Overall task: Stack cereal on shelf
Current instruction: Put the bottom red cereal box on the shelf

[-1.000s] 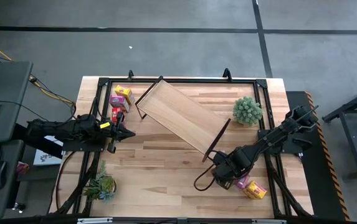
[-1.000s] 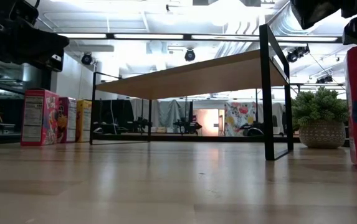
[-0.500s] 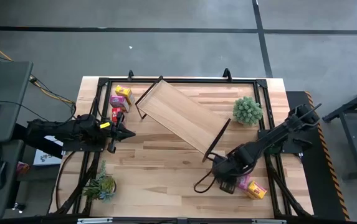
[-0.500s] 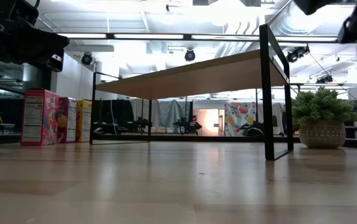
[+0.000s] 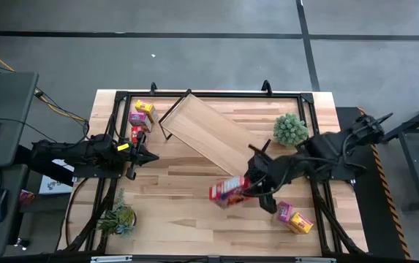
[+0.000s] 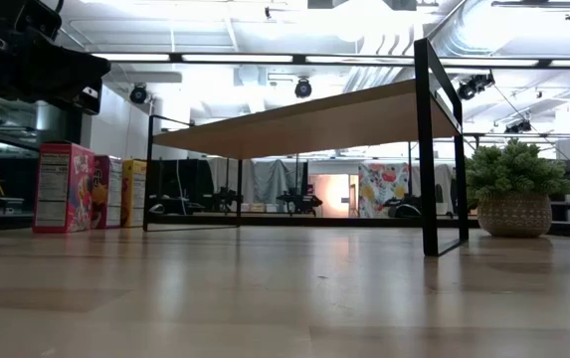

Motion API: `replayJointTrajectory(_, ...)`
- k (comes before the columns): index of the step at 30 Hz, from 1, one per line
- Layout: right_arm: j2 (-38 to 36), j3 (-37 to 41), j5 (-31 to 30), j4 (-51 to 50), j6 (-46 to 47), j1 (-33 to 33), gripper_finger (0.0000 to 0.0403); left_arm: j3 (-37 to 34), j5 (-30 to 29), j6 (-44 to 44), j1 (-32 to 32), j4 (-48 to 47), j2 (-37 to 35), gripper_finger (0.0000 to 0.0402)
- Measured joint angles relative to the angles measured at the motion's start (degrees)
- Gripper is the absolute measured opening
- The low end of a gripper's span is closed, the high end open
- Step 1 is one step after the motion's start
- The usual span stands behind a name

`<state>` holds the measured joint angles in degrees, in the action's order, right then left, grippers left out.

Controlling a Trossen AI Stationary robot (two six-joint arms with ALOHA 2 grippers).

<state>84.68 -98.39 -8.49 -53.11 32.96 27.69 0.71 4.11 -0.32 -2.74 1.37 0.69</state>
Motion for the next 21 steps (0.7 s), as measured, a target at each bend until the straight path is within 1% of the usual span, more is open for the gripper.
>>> replayJointTrajectory(2, 3.0, -7.7, -5.6, -10.1, -2.8, -0.7, 0.0103, 0.0, 0.0, 0.0, 0.0, 0.0, 0.0, 0.0)
replayJointTrajectory(5, 7.9, -18.3, -15.2, -26.4, -2.5, -2.6, 0.0103, 0.0, 0.0, 0.0, 0.0, 0.0, 0.0, 0.0)
replayJointTrajectory(7, 10.9, -23.5, -18.9, -36.3, 0.4, -4.7, 0.0103, 0.0, 0.0, 0.0, 0.0, 0.0, 0.0, 0.0)
replayJointTrajectory(8, 12.2, -25.0, -19.5, -38.0, 2.1, -6.1, 0.0103, 0.0, 0.0, 0.0, 0.0, 0.0, 0.0, 0.0)
replayJointTrajectory(9, 12.9, -25.4, -18.9, -36.6, 2.1, -7.7, 0.0103, 0.0, 0.0, 0.0, 0.0, 0.0, 0.0, 0.0)
replayJointTrajectory(12, 13.7, -25.3, -11.8, -34.8, 0.2, -12.2, 0.0103, 0.0, 0.0, 0.0, 0.0, 0.0, 0.0, 0.0)
replayJointTrajectory(14, 14.5, -25.3, -9.8, -37.2, 2.3, -15.3, 0.0103, 0.0, 0.0, 0.0, 0.0, 0.0, 0.0, 0.0)
replayJointTrajectory(18, 14.8, -22.0, -5.7, -37.0, 3.1, -21.0, 0.0103, 0.0, -0.1, 0.0, 0.0, 0.0, 0.3, 0.0)
replayJointTrajectory(21, 13.5, -18.6, -2.2, -37.0, 3.2, -24.0, 0.0103, 0.0, -0.2, 0.0, 0.0, 0.0, 0.4, 0.0)
